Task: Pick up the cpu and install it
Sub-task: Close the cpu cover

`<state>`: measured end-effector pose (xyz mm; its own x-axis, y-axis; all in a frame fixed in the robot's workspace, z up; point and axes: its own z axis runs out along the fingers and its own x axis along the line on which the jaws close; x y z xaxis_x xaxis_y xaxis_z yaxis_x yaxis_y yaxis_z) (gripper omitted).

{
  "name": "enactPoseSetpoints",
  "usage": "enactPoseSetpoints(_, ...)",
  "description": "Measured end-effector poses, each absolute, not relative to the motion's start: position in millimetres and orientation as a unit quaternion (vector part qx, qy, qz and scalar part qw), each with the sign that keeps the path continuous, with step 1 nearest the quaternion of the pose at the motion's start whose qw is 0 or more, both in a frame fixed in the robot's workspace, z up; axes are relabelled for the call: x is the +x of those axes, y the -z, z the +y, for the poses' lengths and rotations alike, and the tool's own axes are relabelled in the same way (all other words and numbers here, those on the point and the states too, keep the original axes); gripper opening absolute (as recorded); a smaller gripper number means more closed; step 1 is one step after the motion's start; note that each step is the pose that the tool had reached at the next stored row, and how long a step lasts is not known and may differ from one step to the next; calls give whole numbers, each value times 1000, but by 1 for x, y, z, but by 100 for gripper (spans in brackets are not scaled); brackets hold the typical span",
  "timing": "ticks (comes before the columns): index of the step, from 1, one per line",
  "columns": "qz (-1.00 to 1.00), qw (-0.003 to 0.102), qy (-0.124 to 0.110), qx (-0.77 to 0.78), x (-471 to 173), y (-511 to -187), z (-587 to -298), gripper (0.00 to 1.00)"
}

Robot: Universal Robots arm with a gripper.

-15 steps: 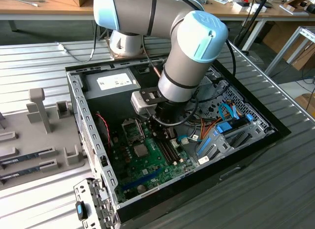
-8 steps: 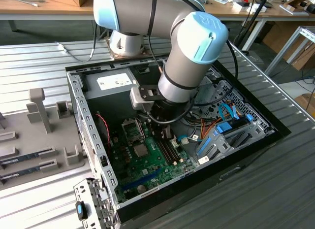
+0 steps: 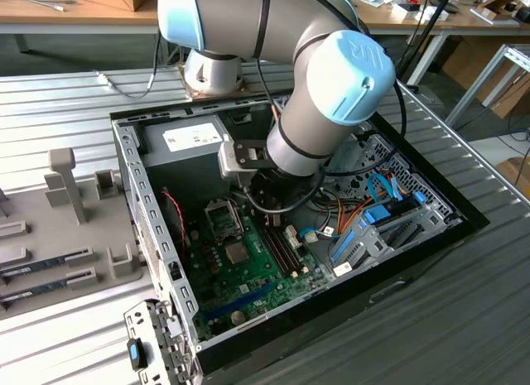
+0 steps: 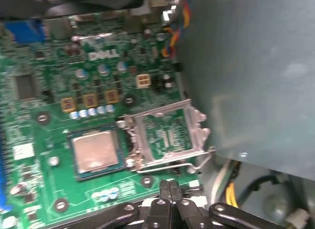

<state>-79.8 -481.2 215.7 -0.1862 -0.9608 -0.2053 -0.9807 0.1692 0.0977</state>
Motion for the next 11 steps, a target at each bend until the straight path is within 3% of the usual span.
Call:
enactPoseSetpoints(3,770,57,-113,-625,-80,-215,-481,11)
enactPoseSetpoints(11,804,64,-111,-581,-80,-213,-481,11)
